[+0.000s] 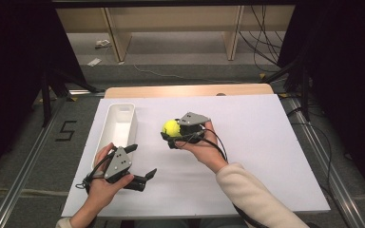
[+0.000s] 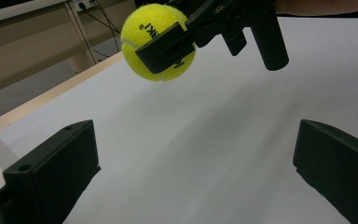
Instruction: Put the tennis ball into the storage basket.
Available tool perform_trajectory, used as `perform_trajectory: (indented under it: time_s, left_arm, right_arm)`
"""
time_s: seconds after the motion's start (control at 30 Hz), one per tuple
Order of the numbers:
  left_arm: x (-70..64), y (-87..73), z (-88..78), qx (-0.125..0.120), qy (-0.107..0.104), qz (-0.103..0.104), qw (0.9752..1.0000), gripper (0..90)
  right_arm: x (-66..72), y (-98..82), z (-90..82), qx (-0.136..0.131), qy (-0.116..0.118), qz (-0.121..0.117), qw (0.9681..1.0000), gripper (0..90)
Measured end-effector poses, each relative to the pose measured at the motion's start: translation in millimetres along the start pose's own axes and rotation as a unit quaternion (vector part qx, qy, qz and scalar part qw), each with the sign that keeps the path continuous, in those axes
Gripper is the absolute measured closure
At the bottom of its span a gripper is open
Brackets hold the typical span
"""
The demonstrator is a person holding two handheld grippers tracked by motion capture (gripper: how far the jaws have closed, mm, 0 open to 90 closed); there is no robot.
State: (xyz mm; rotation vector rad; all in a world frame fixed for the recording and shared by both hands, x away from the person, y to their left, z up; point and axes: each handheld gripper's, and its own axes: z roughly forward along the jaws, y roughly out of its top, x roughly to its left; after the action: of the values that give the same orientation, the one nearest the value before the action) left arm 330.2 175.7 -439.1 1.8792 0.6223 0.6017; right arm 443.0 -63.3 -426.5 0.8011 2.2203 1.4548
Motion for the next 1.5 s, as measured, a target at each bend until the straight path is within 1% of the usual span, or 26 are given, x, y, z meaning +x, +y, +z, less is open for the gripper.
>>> perform_trajectory:
  time_s: [0.53, 1.13, 1.33, 1.5]
  left_arm:
    - [-0.2, 0.0, -0.1, 0.000, -0.001, 0.000, 1.0000, 0.0]
    - [-0.4, 0.0, 0.1, 0.000, -0.001, 0.001, 1.0000, 0.0]
    - [-0.4, 0.0, 0.0, 0.000, -0.001, 0.001, 1.0000, 0.0]
    - [-0.5, 0.1, 0.0, 0.000, -0.001, 0.001, 1.0000, 0.0]
  right_arm:
    - [4.9, 1.4, 4.6, 0.000, 0.006, 0.000, 1.0000, 27.0]
    - [7.4, 4.5, 8.8, -0.002, 0.008, 0.003, 1.0000, 27.0]
    - [8.2, 9.0, 10.0, -0.003, 0.009, 0.001, 1.0000, 27.0]
    - [9.8, 12.3, 12.7, -0.004, 0.011, -0.005, 0.9999, 27.0]
